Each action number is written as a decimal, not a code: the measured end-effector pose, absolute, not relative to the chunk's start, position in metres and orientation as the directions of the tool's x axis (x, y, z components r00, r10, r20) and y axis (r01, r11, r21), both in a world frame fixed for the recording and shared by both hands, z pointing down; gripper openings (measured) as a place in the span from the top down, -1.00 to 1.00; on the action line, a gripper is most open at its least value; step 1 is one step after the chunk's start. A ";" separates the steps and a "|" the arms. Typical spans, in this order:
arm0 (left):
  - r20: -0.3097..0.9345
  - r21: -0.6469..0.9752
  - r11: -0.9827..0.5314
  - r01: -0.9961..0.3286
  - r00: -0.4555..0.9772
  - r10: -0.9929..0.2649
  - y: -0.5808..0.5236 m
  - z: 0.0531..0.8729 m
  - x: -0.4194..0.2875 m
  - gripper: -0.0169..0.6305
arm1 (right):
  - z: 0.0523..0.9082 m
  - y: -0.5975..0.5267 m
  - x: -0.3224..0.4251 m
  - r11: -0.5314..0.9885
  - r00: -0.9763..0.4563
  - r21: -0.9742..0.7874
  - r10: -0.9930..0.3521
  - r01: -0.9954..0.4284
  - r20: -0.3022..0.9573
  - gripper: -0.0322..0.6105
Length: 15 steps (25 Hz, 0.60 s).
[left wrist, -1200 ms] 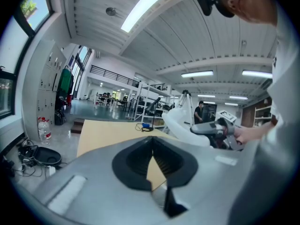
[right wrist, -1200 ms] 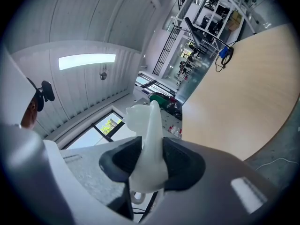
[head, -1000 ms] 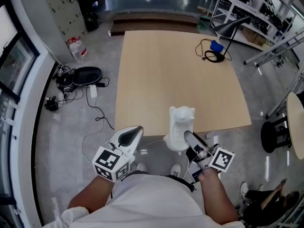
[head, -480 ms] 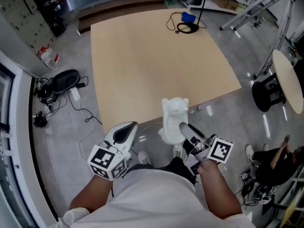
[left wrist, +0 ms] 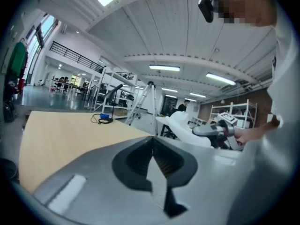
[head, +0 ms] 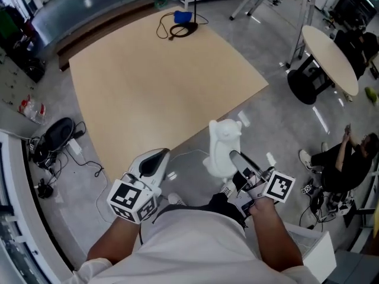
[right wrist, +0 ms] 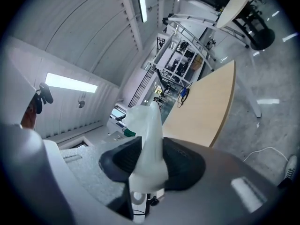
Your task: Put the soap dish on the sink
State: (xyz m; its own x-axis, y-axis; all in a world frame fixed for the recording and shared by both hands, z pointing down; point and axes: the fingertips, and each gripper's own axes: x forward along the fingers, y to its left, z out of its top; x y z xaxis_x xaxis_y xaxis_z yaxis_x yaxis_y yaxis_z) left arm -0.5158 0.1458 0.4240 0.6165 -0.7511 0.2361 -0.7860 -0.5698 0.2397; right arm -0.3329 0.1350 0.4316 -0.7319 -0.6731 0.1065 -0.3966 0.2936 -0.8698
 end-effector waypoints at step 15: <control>0.264 0.221 -0.756 -0.616 0.784 -0.562 0.092 0.428 -0.346 0.92 | 0.426 0.134 -0.155 0.163 -0.486 -0.900 -0.872 -0.403 0.060 0.46</control>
State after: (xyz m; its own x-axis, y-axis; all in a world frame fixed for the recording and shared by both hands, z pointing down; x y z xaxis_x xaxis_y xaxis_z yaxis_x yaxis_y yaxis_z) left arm -0.3459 0.0921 0.4280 0.7840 -0.5620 0.2636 -0.6162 -0.7559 0.2212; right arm -0.1549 0.1344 0.4256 -0.4864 -0.8716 0.0602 -0.4034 0.1629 -0.9004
